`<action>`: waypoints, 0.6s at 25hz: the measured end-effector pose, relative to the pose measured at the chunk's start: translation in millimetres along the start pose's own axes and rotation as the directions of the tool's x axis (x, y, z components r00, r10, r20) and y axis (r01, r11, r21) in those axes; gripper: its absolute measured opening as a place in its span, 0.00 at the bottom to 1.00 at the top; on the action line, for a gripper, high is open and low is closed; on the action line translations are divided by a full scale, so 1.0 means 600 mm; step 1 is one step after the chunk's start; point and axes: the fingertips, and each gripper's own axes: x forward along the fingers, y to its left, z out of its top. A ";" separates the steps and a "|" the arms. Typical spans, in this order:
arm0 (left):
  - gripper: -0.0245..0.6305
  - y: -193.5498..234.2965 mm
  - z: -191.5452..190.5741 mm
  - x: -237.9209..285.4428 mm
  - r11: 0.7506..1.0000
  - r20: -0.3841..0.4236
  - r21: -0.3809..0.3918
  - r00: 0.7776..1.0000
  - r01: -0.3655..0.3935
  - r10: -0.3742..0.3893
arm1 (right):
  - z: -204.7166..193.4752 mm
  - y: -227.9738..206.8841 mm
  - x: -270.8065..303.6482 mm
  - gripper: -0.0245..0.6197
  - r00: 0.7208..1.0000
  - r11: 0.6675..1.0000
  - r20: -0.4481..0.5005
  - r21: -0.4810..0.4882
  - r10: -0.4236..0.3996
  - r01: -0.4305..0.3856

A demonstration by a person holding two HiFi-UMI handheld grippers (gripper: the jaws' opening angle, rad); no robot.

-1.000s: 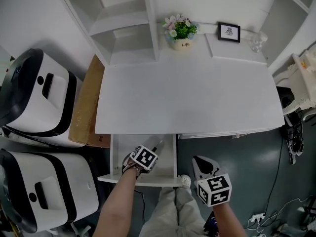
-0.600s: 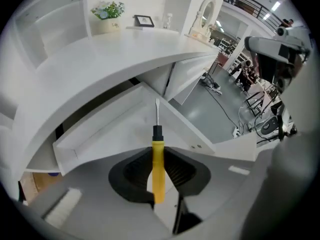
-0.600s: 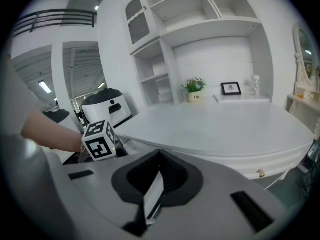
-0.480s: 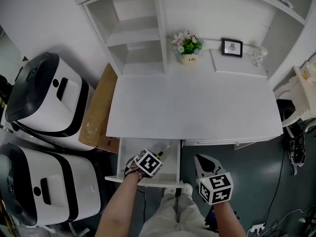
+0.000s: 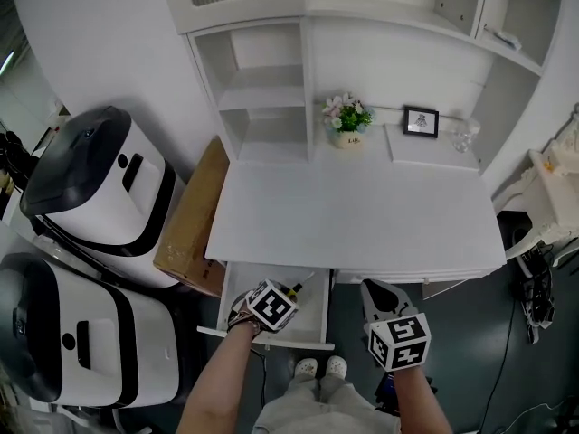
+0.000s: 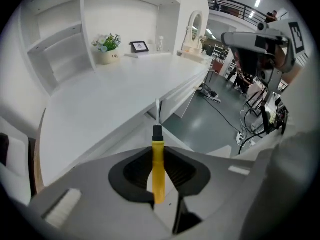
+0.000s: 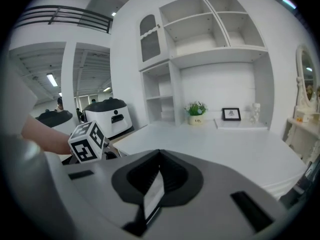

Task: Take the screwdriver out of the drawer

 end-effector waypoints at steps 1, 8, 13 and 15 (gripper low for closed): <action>0.16 -0.001 0.006 -0.010 1.000 0.020 -0.009 1.000 -0.005 0.005 | 0.009 0.000 -0.004 0.05 1.000 1.000 0.009 -0.008 -0.001 0.001; 0.16 0.008 0.044 -0.081 0.995 0.163 -0.038 0.982 -0.089 0.094 | 0.067 0.008 -0.024 0.05 0.997 0.999 0.079 -0.054 0.007 -0.003; 0.16 0.015 0.067 -0.136 0.987 0.277 -0.078 0.948 -0.144 0.160 | 0.105 0.016 -0.030 0.05 0.992 0.995 0.123 -0.094 0.023 -0.012; 0.16 0.020 0.077 -0.165 0.980 0.327 -0.098 0.924 -0.174 0.197 | 0.117 0.017 -0.032 0.05 0.990 0.995 0.136 -0.103 0.030 -0.016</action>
